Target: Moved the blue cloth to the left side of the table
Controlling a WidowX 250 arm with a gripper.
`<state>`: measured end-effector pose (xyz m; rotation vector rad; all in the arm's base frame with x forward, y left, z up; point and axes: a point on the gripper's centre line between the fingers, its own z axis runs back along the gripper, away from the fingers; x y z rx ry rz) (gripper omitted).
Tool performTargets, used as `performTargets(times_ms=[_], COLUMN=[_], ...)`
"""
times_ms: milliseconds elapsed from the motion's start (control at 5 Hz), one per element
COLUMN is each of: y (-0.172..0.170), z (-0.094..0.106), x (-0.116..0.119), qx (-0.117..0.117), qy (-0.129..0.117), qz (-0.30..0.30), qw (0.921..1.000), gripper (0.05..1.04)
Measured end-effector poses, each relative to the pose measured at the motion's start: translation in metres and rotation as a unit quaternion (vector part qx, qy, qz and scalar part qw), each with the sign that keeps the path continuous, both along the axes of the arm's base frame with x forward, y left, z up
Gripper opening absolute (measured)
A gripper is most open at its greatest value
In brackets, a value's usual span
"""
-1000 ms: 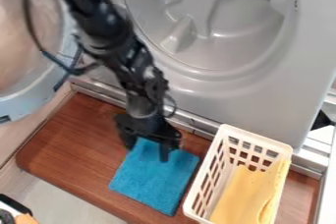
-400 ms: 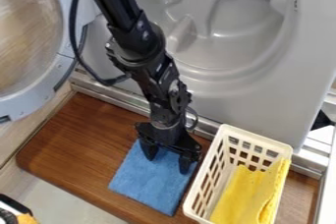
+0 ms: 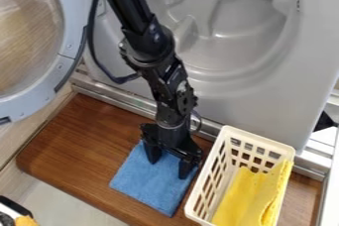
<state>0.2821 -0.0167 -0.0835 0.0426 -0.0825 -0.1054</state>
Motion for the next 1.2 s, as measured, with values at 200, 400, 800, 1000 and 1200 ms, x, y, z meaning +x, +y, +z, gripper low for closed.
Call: performTargets(times_ms=[200, 400, 800, 1000, 1200], y=[0.007, 0.029, 0.119, 0.136, 0.121], z=[0.000, 0.003, 0.007, 0.007, 0.007], x=[0.000, -0.005, -0.013, -0.001, 0.007], qx=[0.016, 0.013, -0.010, -0.031, -0.062], qy=[-0.001, -0.017, -0.058, -0.065, -0.061], qz=[-0.019, 0.004, 0.044, 0.026, -0.020], qw=[0.9997, 0.9998, 0.9973, 0.9971, 0.9960], gripper=[0.999, 0.999, 0.999, 0.999, 0.999])
